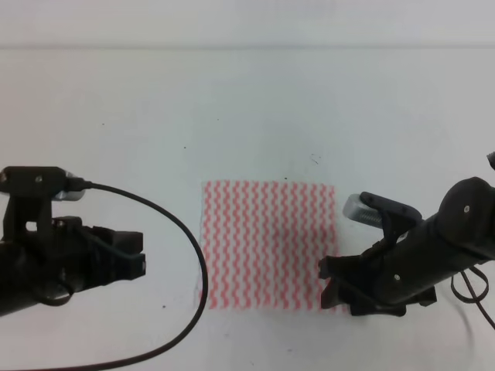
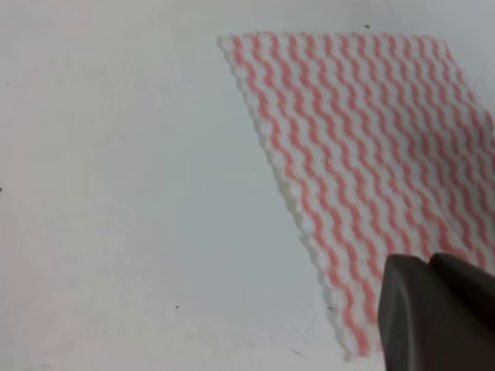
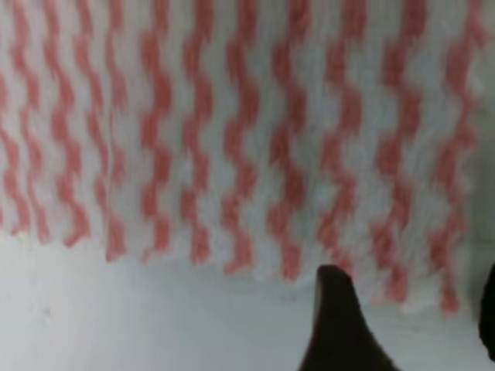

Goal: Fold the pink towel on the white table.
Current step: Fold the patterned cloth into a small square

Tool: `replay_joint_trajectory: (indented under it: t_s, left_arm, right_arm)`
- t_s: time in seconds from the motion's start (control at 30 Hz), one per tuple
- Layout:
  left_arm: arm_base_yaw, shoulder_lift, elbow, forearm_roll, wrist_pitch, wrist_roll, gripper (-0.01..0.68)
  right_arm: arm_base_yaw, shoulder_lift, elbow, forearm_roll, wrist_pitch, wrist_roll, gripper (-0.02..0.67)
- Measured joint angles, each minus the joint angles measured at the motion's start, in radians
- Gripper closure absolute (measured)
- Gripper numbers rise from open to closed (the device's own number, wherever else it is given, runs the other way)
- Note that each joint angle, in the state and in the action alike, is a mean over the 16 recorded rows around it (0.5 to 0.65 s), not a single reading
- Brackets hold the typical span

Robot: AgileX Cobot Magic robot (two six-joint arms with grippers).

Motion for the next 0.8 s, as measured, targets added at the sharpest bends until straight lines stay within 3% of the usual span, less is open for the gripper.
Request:
replay_joint_trajectory:
  t_s: [0.53, 0.8]
  left_arm:
    - [-0.002, 0.002, 0.000, 0.002, 0.009, 0.000, 0.673]
    - [-0.002, 0.001, 0.000, 0.001, 0.017, 0.000, 0.673]
  right_arm:
    - [0.000, 0.012, 0.001, 0.009, -0.025, 0.002, 0.291]
    - [0.000, 0.039, 0.002, 0.029, -0.008, -0.001, 0.328]
